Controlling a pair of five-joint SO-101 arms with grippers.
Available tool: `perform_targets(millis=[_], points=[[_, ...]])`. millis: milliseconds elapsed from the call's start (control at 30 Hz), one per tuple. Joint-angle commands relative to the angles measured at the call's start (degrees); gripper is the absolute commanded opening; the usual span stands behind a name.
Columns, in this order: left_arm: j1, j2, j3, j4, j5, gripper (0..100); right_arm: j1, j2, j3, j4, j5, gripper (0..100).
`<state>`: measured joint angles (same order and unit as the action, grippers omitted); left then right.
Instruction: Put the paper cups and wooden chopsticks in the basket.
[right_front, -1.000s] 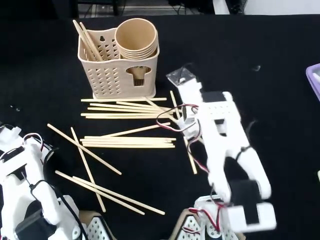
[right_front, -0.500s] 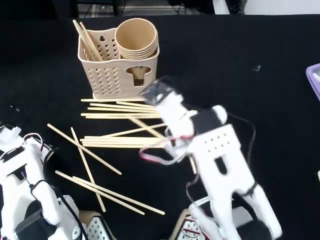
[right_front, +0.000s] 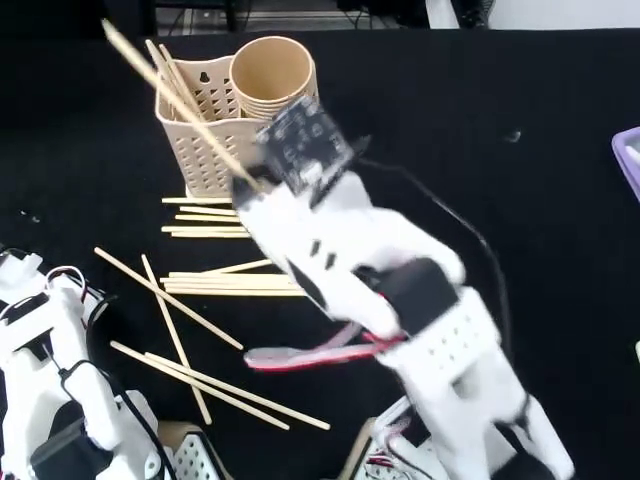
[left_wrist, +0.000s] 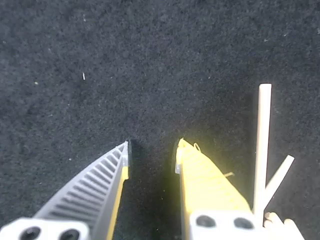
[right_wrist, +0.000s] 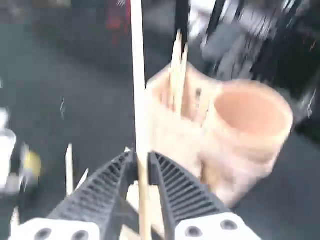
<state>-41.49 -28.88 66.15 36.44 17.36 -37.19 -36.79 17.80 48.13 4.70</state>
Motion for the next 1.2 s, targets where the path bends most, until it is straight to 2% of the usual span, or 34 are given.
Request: perform_targets(millis=[0,133,267,467,633,1167], points=[[-0.3,-1.7,-0.2,-0.9,0.5,16,-0.8,5.5,-0.9,-23.9,-4.0,1.1],[-0.3,-1.7,-0.2,-0.9,0.5,16,-0.1,15.1,-1.3,-42.5,-7.0,1.1],[-0.3,-1.7,-0.2,-0.9,0.5,16,1.1,24.1,-3.2,-50.4,-7.0,1.1],[-0.3,-1.7,-0.2,-0.9,0.5,16,2.4,36.1,-12.2,-50.8,-12.6,1.1],[-0.3,-1.7,-0.2,-0.9,0.5,16,2.6,42.5,-16.6,-50.7,-13.3,1.1],[-0.3,-1.7,-0.2,-0.9,0.4,16,3.2,43.6,-9.0,-51.2,-13.2,1.1]])
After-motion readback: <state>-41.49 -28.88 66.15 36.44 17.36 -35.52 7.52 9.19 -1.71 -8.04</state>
